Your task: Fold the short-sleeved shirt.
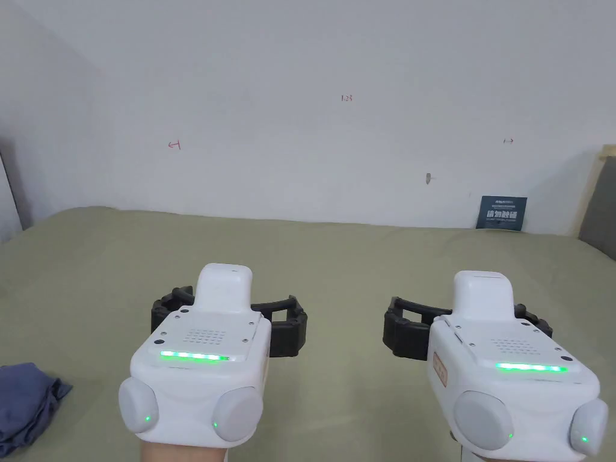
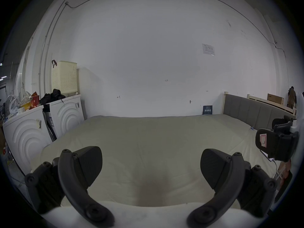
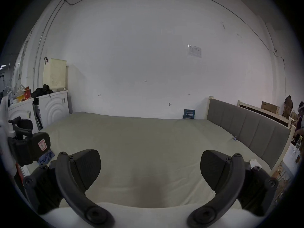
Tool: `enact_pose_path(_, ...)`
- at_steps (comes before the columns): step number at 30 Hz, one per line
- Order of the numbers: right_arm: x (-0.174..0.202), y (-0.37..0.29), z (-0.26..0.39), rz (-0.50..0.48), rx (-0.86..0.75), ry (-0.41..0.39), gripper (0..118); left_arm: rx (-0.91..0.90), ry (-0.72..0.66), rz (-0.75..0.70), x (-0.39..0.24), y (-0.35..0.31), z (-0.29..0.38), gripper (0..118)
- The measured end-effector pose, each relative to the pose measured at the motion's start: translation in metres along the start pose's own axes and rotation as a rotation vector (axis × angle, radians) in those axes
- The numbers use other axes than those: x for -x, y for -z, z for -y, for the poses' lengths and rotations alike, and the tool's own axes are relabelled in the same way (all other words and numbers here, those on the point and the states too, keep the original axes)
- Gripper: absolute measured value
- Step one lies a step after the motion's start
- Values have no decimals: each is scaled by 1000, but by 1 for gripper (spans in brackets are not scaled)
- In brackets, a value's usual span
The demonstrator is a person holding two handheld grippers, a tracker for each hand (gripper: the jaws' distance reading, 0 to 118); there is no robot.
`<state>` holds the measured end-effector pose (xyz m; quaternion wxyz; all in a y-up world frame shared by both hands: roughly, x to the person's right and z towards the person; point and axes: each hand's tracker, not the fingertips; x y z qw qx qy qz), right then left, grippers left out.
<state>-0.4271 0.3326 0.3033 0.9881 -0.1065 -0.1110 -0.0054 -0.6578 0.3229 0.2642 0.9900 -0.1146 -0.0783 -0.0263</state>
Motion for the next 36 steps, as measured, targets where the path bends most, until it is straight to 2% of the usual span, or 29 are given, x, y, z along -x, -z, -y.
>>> enact_pose_path(3, -2, 2, -1, -20, 21, -7, 118, 3, 0, 3, 0, -1, -1, 118)
enact_pose_path(15, 0, 1, 0, 27, -58, -84, 118, 1, -3, 12, 2, -5, -4, 118)
enact_pose_path(24, -2, -1, -6, 0, 30, -37, 118, 20, -24, 22, 3, -5, -2, 118)
enact_pose_path(27, 5, -1, -3, 53, 28, -76, 118, 23, -22, 21, 2, -4, -1, 118)
enact_pose_path(28, 5, 0, -2, 44, 20, -79, 118, 25, -22, 24, 2, -4, -1, 118)
enact_pose_path(32, 4, 0, -1, 40, 22, -36, 118, 29, -25, 31, 0, -5, 0, 118)
enact_pose_path(35, -1, -2, -4, -21, 83, 32, 118, 36, -19, 34, -1, -5, 2, 118)
enact_pose_path(36, -2, 0, -5, -11, 101, 23, 118, 39, -16, 36, -1, -5, 3, 118)
